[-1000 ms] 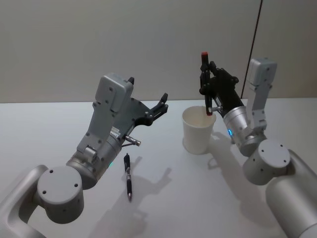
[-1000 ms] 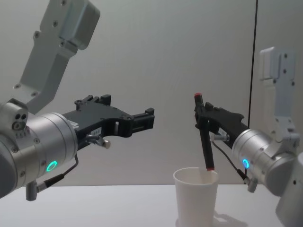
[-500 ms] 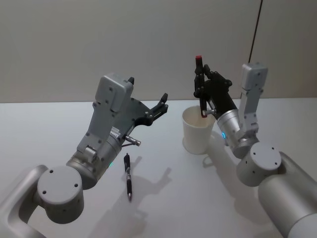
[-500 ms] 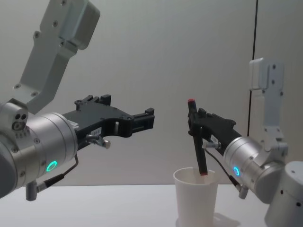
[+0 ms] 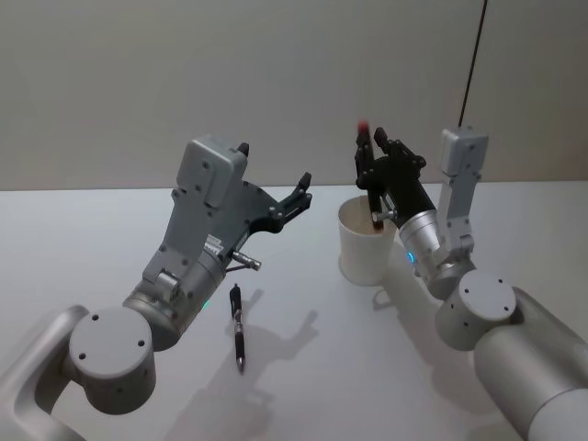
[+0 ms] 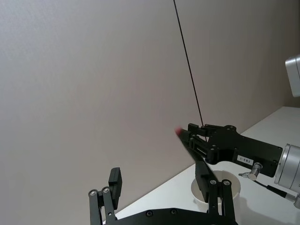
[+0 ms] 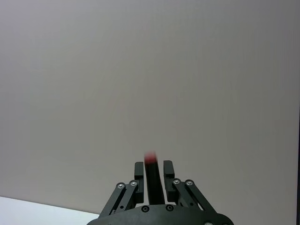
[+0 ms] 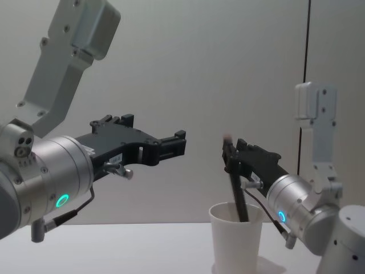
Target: Place the pen into the pen holder.
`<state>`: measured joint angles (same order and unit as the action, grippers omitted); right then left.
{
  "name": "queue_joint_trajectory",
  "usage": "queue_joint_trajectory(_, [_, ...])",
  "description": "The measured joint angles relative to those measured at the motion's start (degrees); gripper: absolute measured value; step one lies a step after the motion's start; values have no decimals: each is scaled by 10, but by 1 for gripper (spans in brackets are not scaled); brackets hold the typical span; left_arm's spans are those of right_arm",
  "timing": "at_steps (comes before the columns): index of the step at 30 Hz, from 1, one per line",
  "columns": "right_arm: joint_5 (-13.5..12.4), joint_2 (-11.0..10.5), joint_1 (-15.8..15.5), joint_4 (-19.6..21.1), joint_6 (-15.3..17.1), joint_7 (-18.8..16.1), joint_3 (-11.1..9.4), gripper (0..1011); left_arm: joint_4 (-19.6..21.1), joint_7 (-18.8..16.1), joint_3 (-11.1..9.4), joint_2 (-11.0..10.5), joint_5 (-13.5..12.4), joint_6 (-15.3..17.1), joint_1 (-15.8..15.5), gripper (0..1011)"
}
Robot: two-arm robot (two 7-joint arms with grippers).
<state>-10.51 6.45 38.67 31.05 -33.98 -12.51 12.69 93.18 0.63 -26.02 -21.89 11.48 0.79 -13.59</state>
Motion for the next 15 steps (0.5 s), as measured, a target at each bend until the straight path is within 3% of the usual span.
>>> queue_joint_trajectory(3, [1, 1, 2, -8, -4, -2, -1, 321, 0, 0, 0, 0, 0, 0, 0, 1000])
queue_joint_trajectory(5, [1, 1, 3, -11, -5, -3, -2, 332, 0, 0, 0, 0, 0, 0, 0, 1000])
queue_joint_trajectory(7, [2, 1, 4, -13, -6, -3, -2, 441, 0, 0, 0, 0, 0, 0, 0, 1000])
queue_joint_trajectory(8, [2, 1, 4, -14, -6, -4, -2, 441, 0, 0, 0, 0, 0, 0, 0, 1000])
queue_joint_trajectory(12, [3, 1, 4, -17, -8, -6, -3, 600, 0, 0, 0, 0, 0, 0, 0, 1000])
queue_joint_trajectory(15, [4, 1, 4, -17, -8, -6, -4, 639, 0, 0, 0, 0, 0, 0, 0, 1000])
